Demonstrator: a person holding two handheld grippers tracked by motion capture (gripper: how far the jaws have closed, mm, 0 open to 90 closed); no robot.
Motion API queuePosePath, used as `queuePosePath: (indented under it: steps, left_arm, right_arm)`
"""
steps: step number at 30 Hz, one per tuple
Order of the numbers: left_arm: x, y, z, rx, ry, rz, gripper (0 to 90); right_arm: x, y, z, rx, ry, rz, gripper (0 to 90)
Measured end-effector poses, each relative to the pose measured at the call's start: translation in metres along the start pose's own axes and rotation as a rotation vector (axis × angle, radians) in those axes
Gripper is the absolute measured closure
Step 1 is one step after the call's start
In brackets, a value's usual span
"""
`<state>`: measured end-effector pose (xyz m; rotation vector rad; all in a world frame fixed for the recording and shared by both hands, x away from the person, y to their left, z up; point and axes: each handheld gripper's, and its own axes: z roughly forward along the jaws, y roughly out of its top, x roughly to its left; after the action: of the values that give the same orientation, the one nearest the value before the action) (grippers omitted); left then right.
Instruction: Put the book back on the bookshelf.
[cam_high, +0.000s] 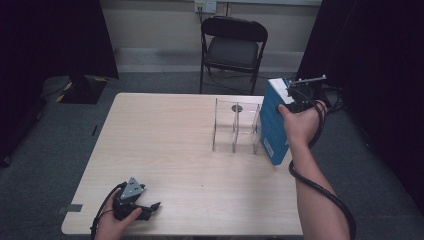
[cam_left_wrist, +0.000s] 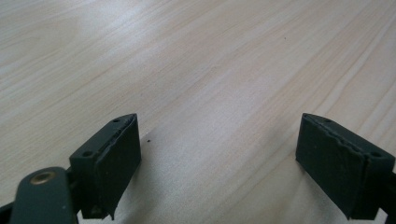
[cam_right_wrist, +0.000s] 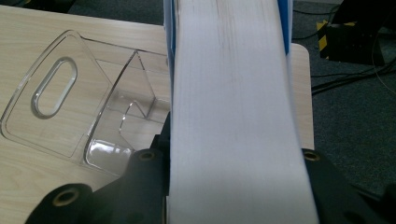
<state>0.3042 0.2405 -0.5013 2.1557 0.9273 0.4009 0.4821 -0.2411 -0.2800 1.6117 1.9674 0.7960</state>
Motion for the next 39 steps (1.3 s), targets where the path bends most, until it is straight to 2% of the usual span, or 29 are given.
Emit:
queuePosePath:
  steps: [2, 6, 10, 22, 39]
  left_arm:
    - [0.000, 0.000, 0.000, 0.000, 0.000, 0.000, 13.7]
    - [0.000, 0.000, 0.000, 0.003, -0.001, 0.000, 13.8]
    - [0.000, 0.000, 0.000, 0.003, -0.001, 0.000, 13.7]
    - [0.000, 0.000, 0.000, 0.000, -0.001, 0.000, 13.7]
    - [0.000, 0.000, -0.001, 0.002, -0.002, -0.002, 13.7]
  right_arm:
    - [0.001, -0.001, 0.001, -0.016, -0.005, -0.002, 61.9]
    - [0.000, 0.000, 0.004, -0.009, -0.008, 0.014, 61.9]
    - [0.002, 0.001, 0.005, -0.020, -0.013, 0.000, 61.8]
    - [-0.002, 0.000, 0.011, -0.025, -0.017, 0.032, 61.9]
    - [0.000, 0.000, 0.020, -0.041, -0.020, 0.033, 61.8]
